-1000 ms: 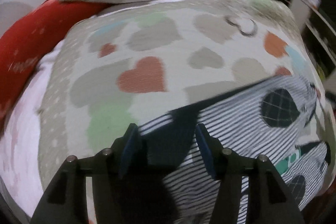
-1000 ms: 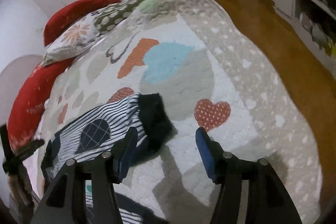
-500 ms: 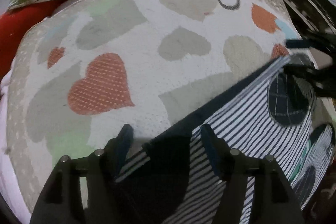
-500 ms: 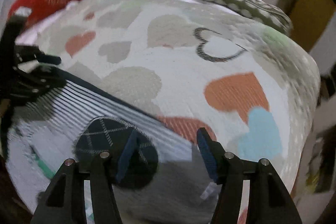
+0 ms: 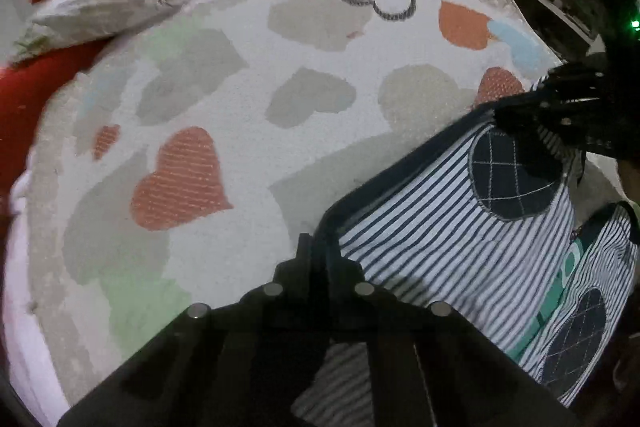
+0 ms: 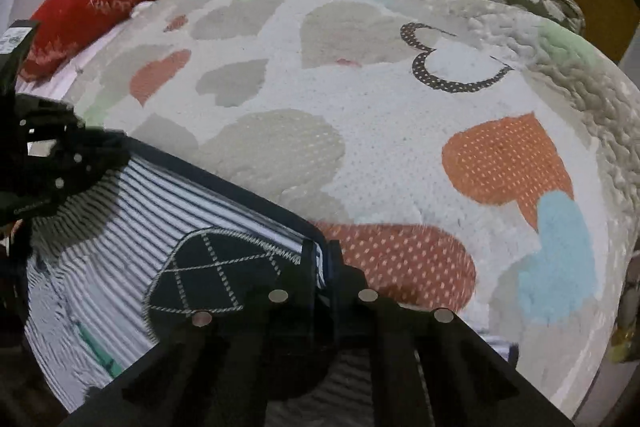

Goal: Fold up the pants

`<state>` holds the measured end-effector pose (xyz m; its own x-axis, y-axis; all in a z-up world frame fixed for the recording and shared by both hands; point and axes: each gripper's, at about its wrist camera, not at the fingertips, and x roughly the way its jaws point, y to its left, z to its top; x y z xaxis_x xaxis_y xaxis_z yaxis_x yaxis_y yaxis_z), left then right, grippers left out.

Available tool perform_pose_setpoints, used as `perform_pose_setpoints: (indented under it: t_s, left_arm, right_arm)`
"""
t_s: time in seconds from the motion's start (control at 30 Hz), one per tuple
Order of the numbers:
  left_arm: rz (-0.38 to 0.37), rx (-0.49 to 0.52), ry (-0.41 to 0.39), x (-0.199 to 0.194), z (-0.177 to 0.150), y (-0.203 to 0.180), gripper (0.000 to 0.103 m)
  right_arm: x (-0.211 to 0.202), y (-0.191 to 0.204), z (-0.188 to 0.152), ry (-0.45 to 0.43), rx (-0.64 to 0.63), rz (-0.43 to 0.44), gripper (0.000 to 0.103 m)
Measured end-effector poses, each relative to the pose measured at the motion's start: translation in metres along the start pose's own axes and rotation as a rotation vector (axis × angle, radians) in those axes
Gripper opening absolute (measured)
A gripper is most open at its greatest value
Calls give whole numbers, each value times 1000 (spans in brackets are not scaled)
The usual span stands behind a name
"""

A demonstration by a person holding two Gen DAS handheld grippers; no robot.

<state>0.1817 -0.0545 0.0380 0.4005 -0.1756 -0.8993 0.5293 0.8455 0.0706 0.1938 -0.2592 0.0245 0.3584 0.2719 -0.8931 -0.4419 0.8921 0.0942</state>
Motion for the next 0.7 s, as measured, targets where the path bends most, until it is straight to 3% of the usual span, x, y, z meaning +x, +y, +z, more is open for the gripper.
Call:
perform_pose_setpoints:
  t_s: [0.3, 0.5, 0.7]
  left_arm:
    - [83, 10, -158, -86, -54, -45, 6]
    - [161, 6, -217, -114, -127, -91, 6]
    - [156, -85, -205, -112, -184, -108, 6]
  right_arm:
    - [-85, 29, -46, -156, 54, 33, 6]
    - [-113, 67, -121, -192, 74, 41, 6]
    - [-106, 100, -200, -180, 154, 92, 6]
